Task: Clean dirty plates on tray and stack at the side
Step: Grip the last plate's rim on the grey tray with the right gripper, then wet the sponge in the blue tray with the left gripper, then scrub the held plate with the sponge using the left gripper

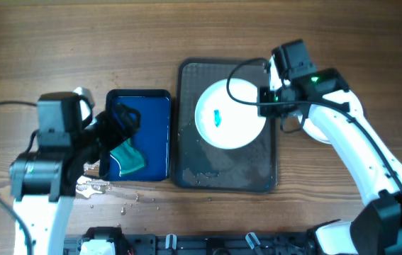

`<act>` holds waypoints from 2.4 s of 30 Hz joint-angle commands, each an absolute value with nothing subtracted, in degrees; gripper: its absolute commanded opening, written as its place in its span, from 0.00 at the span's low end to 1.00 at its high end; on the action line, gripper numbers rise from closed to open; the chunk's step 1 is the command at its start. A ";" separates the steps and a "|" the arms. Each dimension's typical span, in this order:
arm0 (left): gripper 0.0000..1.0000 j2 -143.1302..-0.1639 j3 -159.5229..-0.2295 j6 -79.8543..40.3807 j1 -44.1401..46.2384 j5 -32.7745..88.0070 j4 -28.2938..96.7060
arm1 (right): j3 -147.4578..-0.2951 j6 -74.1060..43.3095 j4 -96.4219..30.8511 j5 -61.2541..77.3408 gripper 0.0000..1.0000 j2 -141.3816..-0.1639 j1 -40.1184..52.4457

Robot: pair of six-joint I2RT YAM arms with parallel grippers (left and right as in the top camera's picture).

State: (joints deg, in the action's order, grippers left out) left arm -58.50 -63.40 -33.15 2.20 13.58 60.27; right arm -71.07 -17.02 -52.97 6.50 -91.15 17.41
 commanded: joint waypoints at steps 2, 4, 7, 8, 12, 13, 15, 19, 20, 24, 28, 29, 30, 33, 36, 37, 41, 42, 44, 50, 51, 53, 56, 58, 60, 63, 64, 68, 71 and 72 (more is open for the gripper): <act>1.00 -69.78 -63.92 -29.17 8.82 5.37 63.35 | -54.08 -19.64 -34.15 19.77 0.04 -92.88 17.52; 0.98 -74.30 -63.92 -33.01 9.74 0.51 64.58 | -49.47 -23.16 -28.49 17.98 0.04 -92.90 17.80; 0.87 -81.73 -63.70 -41.30 9.74 -5.23 65.41 | -46.68 -29.06 -27.03 11.35 0.04 -92.90 17.78; 0.74 -84.55 -63.66 -42.78 9.74 -6.26 65.08 | -46.68 -28.56 -26.41 11.42 0.04 -92.90 17.78; 0.54 -95.04 -63.64 -45.50 9.54 -12.49 63.42 | -46.68 -28.49 -25.21 11.42 0.04 -92.90 17.80; 0.53 -97.21 -63.64 -45.47 9.28 -12.29 62.70 | -46.68 -28.47 -25.30 11.40 0.04 -92.90 17.80; 0.53 -102.10 -63.61 -45.50 8.73 -12.25 61.67 | -46.68 -28.05 -25.28 11.40 0.04 -92.90 17.80; 0.18 -109.62 -63.59 -45.45 6.94 -9.19 59.53 | -46.68 -26.98 -25.34 11.40 0.04 -92.90 17.80; 0.04 -110.06 -63.59 -45.45 6.68 -8.29 58.85 | -46.68 -26.98 -25.30 11.40 0.04 -92.90 17.80; 0.04 -108.64 -63.66 -37.15 6.63 1.54 54.92 | -46.68 -27.00 -25.32 11.38 0.05 -92.90 17.80; 0.04 -102.30 -63.68 -30.48 6.63 5.54 54.15 | -46.68 -26.98 -25.30 11.38 0.05 -92.90 17.80; 0.04 -100.27 -63.68 -28.97 6.63 5.52 54.11 | -46.68 -27.00 -25.30 11.38 0.04 -92.90 17.80; 0.04 -98.19 -63.68 -27.62 6.63 5.54 53.95 | -46.68 -27.00 -25.30 11.38 0.04 -92.90 17.80; 0.04 -92.71 -63.66 -25.67 6.63 5.56 53.91 | -46.68 -27.03 -25.28 11.35 0.04 -92.90 17.80; 0.04 -91.44 -63.66 -25.67 7.79 6.63 53.52 | -46.68 -27.03 -25.23 11.35 0.04 -92.90 17.80; 0.04 -91.53 -63.66 -25.69 8.45 7.55 53.17 | -46.68 -27.03 -25.23 11.35 0.04 -92.90 17.80; 0.04 -91.55 -63.66 -27.64 12.12 8.25 50.87 | -46.68 -27.03 -25.56 11.38 0.04 -92.90 17.80; 0.04 -91.55 -63.66 -27.66 12.93 8.73 50.09 | -46.68 -27.00 -25.61 11.38 0.04 -92.90 17.80; 0.04 -91.55 -63.66 -28.95 15.07 12.25 47.18 | -46.68 -27.03 -25.58 11.38 0.04 -92.90 17.80; 0.04 -95.02 -63.66 -36.10 24.53 22.94 32.80 | -46.68 -27.03 -25.61 11.38 0.04 -92.90 17.80; 0.04 -97.01 -63.66 -37.76 26.44 23.11 30.83 | -46.68 -27.03 -25.65 11.38 0.04 -92.90 17.80; 0.04 -101.38 -63.66 -38.33 29.08 26.13 26.72 | -46.68 -27.03 -25.74 11.38 0.04 -92.90 17.80; 0.04 -106.65 -63.66 -39.51 31.03 28.80 22.81 | -46.68 -27.03 -25.74 11.40 0.04 -92.90 17.80; 0.04 -109.21 -63.66 -41.06 30.79 20.49 24.23 | -46.68 -27.03 -25.91 11.40 0.04 -92.90 17.80; 0.04 -109.34 -63.66 -42.96 29.93 11.05 27.81 | -46.68 -26.98 -26.26 11.40 0.04 -92.90 17.80; 0.04 -109.32 -64.29 -42.87 27.46 1.13 35.51 | -46.68 -26.98 -26.59 11.38 0.04 -92.90 17.80; 0.04 -109.32 -64.31 -42.83 26.98 1.23 36.23 | -46.68 -26.98 -26.59 11.38 0.04 -92.90 17.80; 0.04 -109.30 -64.58 -41.28 26.35 9.19 35.55 | -46.68 -26.98 -26.61 11.38 0.04 -92.90 17.80; 0.04 -109.30 -64.55 -37.74 26.52 20.99 32.38 | -46.68 -27.00 -26.68 11.40 0.04 -92.90 17.80; 0.04 -109.32 -64.55 -37.76 26.59 21.71 32.27 | -46.68 -27.00 -26.72 11.40 0.04 -92.90 17.80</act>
